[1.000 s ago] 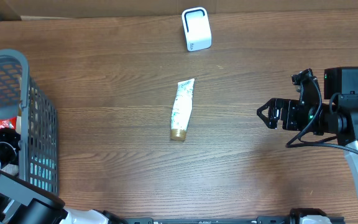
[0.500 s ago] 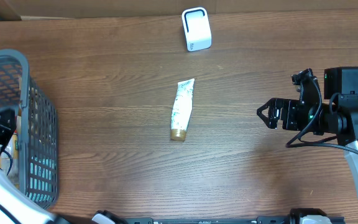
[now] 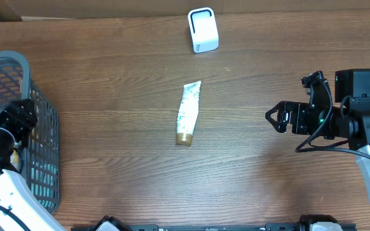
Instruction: Scan the item barcode
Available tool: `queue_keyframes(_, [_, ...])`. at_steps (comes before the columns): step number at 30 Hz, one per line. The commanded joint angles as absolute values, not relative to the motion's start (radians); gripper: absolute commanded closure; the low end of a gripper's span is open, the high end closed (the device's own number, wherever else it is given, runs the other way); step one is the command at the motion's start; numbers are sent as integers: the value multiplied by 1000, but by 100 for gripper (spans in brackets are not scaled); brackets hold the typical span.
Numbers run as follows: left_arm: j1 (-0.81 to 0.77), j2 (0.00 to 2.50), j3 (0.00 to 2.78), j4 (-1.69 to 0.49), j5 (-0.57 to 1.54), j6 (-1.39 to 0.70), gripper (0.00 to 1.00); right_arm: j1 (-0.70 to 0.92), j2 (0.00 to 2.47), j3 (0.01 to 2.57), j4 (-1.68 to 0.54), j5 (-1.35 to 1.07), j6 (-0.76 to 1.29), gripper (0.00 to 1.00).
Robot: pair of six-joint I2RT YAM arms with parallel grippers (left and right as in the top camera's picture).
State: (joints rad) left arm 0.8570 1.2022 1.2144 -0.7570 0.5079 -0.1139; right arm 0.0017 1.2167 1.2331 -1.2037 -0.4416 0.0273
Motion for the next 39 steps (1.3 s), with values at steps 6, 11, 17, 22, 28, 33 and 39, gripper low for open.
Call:
queue_keyframes(6, [850,1230,1635,-872,469,-126,32,5,1215,1258,-1199,-450,31,0])
queue_keyframes(11, [850,1347,1807,-889,368,-165,22,5,1215,1258,-1191,-450,31,0])
queue_keyframes(17, [850,1463,1806,-950,315,-104,30,5,1215,1258,-1180,-449,31,0])
queue_keyframes(22, [851,1518,1806,-1034,284,3,30,5,1215,1258,-1184,-445,30,0])
queue_keyframes(28, [849,1570,1806,-1110,303,216,15,5,1215,1258,-1180,-445,26,0])
queue_keyframes(33, [846,1578,1806,-1114,315,249,11,5,1215,1258,-1183,-445,26,0])
queue_keyframes(39, [830,1647,1803,-1164,319,270,11,5,1215,1258,-1185,-445,26,0])
